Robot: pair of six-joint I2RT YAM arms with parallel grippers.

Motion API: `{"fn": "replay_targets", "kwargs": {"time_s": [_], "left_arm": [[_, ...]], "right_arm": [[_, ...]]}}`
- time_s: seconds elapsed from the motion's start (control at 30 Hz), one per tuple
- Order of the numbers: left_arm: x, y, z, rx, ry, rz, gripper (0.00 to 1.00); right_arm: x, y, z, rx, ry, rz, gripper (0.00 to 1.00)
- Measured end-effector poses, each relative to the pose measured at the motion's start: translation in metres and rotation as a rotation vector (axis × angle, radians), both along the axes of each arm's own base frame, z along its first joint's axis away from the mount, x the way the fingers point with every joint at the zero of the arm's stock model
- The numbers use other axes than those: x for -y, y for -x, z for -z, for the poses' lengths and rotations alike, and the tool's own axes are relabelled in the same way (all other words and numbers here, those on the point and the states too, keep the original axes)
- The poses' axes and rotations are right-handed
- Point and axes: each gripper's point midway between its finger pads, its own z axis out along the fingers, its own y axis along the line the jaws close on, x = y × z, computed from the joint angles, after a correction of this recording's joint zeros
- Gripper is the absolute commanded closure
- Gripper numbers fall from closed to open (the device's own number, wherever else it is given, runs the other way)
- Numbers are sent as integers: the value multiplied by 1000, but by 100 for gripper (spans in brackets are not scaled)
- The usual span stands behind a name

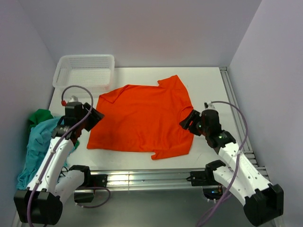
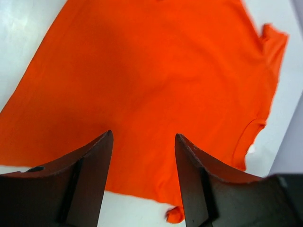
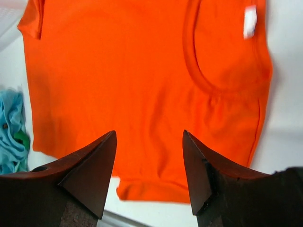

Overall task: Roll the t-shirts
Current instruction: Flatten the tshirt

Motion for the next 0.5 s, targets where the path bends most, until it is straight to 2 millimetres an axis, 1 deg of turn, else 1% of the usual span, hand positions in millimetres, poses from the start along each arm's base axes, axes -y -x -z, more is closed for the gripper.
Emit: {"fn": "replay_targets", "kwargs": {"time_s": [0.07, 0.17, 0.27, 0.4, 0.5], "left_arm": [[1, 13, 19, -38, 14, 3, 41], [3, 24, 36, -70, 28, 11, 42], [8, 30, 50, -92, 54, 23, 44], [14, 39, 71, -134, 85, 40, 45], [16, 38, 76, -147, 92, 41, 45]], "right_arm": [[-1, 15, 6, -17, -12, 8, 35], [-2, 34, 13, -52, -32, 26, 36], [0, 47, 22, -117, -31, 45, 39], [11, 64, 48, -250, 34, 98, 43], [16, 74, 61, -317, 70, 125, 43]]}}
